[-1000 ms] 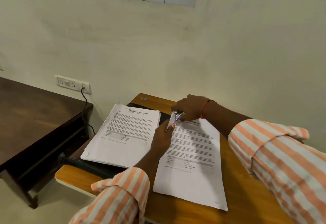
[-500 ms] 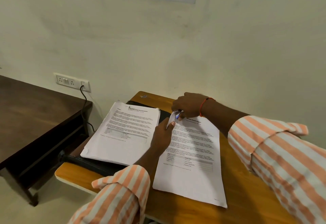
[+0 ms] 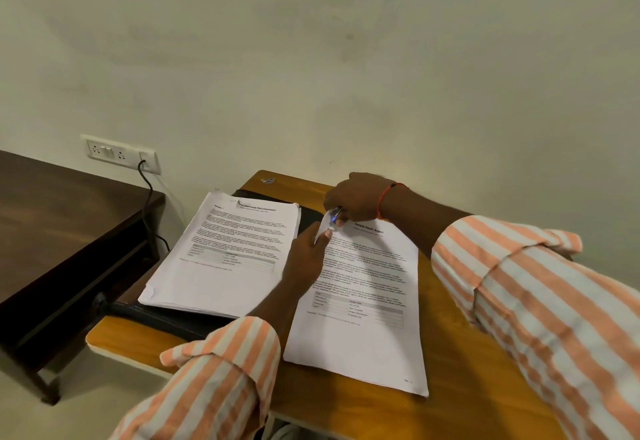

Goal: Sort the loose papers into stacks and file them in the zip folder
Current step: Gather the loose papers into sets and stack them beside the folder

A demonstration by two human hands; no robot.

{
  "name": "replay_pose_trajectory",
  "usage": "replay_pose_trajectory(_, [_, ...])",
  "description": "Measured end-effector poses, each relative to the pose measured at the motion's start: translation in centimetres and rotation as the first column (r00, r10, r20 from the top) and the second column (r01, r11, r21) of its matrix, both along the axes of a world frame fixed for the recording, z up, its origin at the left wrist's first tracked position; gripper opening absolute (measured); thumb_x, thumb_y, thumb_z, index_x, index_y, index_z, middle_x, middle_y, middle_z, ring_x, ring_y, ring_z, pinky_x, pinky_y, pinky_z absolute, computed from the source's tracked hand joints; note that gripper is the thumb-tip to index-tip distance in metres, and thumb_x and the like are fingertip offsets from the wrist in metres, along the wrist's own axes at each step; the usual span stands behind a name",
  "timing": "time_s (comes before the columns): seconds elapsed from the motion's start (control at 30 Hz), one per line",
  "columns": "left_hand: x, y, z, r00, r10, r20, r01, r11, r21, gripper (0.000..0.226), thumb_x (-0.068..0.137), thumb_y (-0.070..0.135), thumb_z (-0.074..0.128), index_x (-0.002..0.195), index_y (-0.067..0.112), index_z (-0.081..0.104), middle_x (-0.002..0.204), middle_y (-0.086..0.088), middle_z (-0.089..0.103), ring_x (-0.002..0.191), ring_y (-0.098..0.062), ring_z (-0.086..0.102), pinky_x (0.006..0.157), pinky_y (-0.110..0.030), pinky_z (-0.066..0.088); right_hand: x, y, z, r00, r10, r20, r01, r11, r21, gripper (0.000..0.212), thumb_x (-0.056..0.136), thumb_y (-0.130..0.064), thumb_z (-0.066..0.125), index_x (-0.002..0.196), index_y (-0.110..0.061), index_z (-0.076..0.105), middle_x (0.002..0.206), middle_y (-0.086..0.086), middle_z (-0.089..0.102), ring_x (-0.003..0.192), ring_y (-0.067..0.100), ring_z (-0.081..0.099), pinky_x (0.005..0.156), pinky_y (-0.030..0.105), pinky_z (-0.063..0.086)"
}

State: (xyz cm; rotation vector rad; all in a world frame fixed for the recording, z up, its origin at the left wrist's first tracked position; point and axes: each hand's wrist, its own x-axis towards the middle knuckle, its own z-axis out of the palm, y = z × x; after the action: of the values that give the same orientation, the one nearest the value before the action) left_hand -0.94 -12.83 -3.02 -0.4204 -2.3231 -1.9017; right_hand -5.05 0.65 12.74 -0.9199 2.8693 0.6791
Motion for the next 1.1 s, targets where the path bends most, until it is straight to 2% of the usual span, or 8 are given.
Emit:
replay_pose_trajectory(0.27, [0.4, -0.2, 1.0, 0.996, 0.041, 0.075, -0.041, 0.999, -0.010, 0.030, 0.104, 0.043, 0.050, 0.118, 0.019, 0.060, 0.103, 0.001, 0.073, 0.092, -0.018, 0.073, 0.081, -0.046, 0.063, -1.5, 1.8, 1.0, 0.964, -0.227, 0.136, 0.244, 0.961, -0.129, 0.041, 0.098, -0.034, 0.061, 0.130, -0.008, 0.057, 0.129, 0.011, 0.060, 0.116, 0.029, 0.056, 0.095, 0.035, 0.044])
replay_pose_trajectory(0.4, [0.4, -0.2, 1.3, 0.991, 0.074, 0.115, -0.068, 0.996, -0.056, 0.026, 0.105, 0.040, 0.049, 0.117, 0.020, 0.060, 0.109, 0.000, 0.072, 0.096, -0.018, 0.071, 0.084, -0.041, 0.062, -3.1, 3.0, -0.9, 0.950, -0.303, 0.077, 0.313, 0.923, -0.222, 0.035, 0.100, -0.016, 0.055, 0.134, -0.007, 0.051, 0.129, 0.016, 0.049, 0.107, 0.032, 0.056, 0.086, 0.033, 0.041])
replay_pose_trajectory(0.5, [0.2, 0.0, 1.8, 0.978, 0.087, 0.188, -0.072, 0.994, -0.083, 0.025, 0.106, 0.038, 0.048, 0.116, 0.019, 0.060, 0.109, 0.002, 0.070, 0.096, -0.016, 0.069, 0.077, -0.028, 0.057, -4.0, 3.2, -3.4, 0.937, -0.339, 0.084, 0.349, 0.900, -0.262, 0.036, 0.099, -0.009, 0.052, 0.135, -0.006, 0.049, 0.128, 0.017, 0.045, 0.094, 0.028, 0.053, 0.085, 0.033, 0.041])
replay_pose_trajectory(0.7, [-1.4, -0.3, 1.6, 0.941, 0.113, 0.320, -0.082, 0.991, -0.110, 0.029, 0.106, 0.037, 0.048, 0.121, 0.015, 0.060, 0.110, 0.005, 0.065, 0.094, -0.010, 0.062, 0.080, -0.025, 0.049, -6.8, 3.3, -7.4, 0.932, -0.361, 0.020, 0.339, 0.853, -0.396, 0.028, 0.103, -0.028, 0.051, 0.123, -0.010, 0.054, 0.117, 0.012, 0.053, 0.089, 0.023, 0.055, 0.085, 0.038, 0.049])
replay_pose_trajectory(0.8, [-1.7, -0.1, 0.9, 0.925, 0.143, 0.353, -0.109, 0.987, -0.116, 0.046, 0.104, 0.046, 0.049, 0.137, 0.015, 0.057, 0.133, 0.000, 0.064, 0.117, -0.020, 0.063, 0.100, -0.041, 0.054, -8.7, 3.3, -9.0, 0.926, -0.375, -0.047, 0.324, 0.853, -0.409, 0.024, 0.102, -0.031, 0.051, 0.118, -0.014, 0.055, 0.111, 0.009, 0.057, 0.091, 0.024, 0.055, 0.082, 0.042, 0.051])
replay_pose_trajectory(0.87, [-1.9, 0.1, 0.8, 0.926, 0.175, 0.335, -0.136, 0.981, -0.137, 0.050, 0.104, 0.048, 0.047, 0.142, 0.016, 0.054, 0.141, 0.000, 0.059, 0.126, -0.022, 0.058, 0.108, -0.041, 0.047, -10.6, 3.1, -10.2, 0.925, -0.379, -0.032, 0.332, 0.845, -0.419, 0.020, 0.101, -0.027, 0.053, 0.115, -0.013, 0.057, 0.111, 0.009, 0.061, 0.094, 0.026, 0.059, 0.082, 0.041, 0.050])
replay_pose_trajectory(1.0, [-1.8, 0.2, 0.8, 0.928, 0.224, 0.298, -0.175, 0.968, -0.181, 0.040, 0.106, 0.041, 0.045, 0.135, 0.016, 0.057, 0.130, 0.009, 0.057, 0.124, -0.012, 0.053, 0.098, -0.029, 0.039, -15.4, 2.1, -12.3, 0.926, -0.377, 0.018, 0.344, 0.821, -0.456, 0.023, 0.100, -0.020, 0.056, 0.121, -0.012, 0.060, 0.118, 0.015, 0.063, 0.106, 0.032, 0.062, 0.090, 0.039, 0.050])
replay_pose_trajectory(1.1, [-1.0, 0.1, 1.7, 0.922, 0.235, 0.308, -0.183, 0.965, -0.189, 0.047, 0.107, 0.042, 0.044, 0.146, 0.016, 0.049, 0.139, 0.006, 0.054, 0.123, -0.011, 0.048, 0.101, -0.030, 0.037, -17.8, 1.6, -13.3, 0.918, -0.395, 0.034, 0.357, 0.787, -0.503, 0.025, 0.102, -0.017, 0.047, 0.123, -0.010, 0.059, 0.122, 0.018, 0.060, 0.111, 0.033, 0.059, 0.095, 0.040, 0.049])
